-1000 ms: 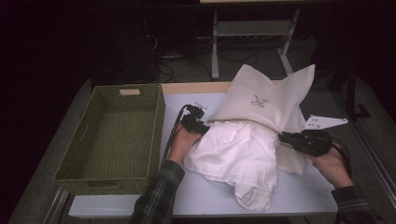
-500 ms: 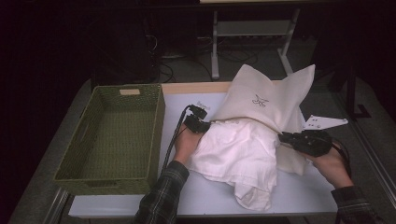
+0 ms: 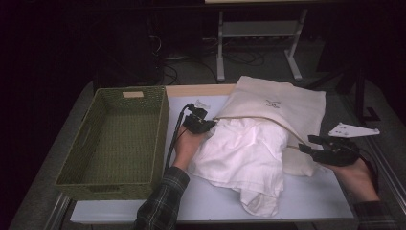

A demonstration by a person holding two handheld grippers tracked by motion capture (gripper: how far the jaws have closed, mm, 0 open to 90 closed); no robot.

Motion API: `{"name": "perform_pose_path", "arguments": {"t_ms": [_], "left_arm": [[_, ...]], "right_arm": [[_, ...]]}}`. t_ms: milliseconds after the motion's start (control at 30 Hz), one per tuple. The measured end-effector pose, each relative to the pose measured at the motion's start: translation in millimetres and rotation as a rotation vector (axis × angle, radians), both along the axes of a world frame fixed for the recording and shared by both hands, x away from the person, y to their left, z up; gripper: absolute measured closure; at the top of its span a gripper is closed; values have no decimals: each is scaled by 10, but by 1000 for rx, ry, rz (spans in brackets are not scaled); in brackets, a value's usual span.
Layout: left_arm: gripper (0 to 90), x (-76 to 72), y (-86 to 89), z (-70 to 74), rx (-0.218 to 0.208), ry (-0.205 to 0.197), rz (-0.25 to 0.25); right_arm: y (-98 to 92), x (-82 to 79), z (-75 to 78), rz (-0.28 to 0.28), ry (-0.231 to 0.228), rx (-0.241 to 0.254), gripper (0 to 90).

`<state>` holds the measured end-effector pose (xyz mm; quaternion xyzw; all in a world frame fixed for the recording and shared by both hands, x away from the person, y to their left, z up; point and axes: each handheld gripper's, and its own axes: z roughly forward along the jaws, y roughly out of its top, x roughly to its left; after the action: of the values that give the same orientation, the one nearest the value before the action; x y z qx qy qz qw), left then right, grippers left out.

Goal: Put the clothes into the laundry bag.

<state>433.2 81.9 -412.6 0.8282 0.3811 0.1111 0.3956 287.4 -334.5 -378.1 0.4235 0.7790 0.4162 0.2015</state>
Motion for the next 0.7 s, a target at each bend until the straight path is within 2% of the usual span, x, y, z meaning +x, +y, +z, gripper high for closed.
{"name": "perform_pose_path", "arguments": {"t_ms": [67, 167, 267, 333, 367, 400, 500, 533, 600, 700], "left_arm": [[875, -16, -5, 11, -1, -4, 2], [875, -31, -7, 21, 5, -7, 2], [874, -35, -8, 19, 3, -2, 6], [874, -39, -10, 14, 2, 1, 6], [874, -43, -10, 10, 1, 3, 8], [874, -48, -8, 7, 5, 12, 8], [874, -76, -2, 11, 2, 18, 15], [875, -90, 3, 20, 7, 15, 15], [875, -126, 16, 38, 16, 10, 17], [874, -200, 60, 46, 13, 15, 34]], "right_arm": [[-97, -48, -52, -43, 14, -8, 398], [-212, -61, -163, -91, 74, -7, 355], [-234, -12, -304, -90, 140, -2, 300], [-216, 32, -381, -93, 178, 2, 300], [-209, 47, -410, -84, 197, 9, 319], [-201, 60, -435, -82, 211, 7, 388], [-186, 83, -492, -74, 228, -28, 670], [-173, 90, -512, -71, 222, -55, 747], [-142, 111, -526, -68, 214, -92, 805], [-109, 161, -489, -76, 186, -118, 815]]}}
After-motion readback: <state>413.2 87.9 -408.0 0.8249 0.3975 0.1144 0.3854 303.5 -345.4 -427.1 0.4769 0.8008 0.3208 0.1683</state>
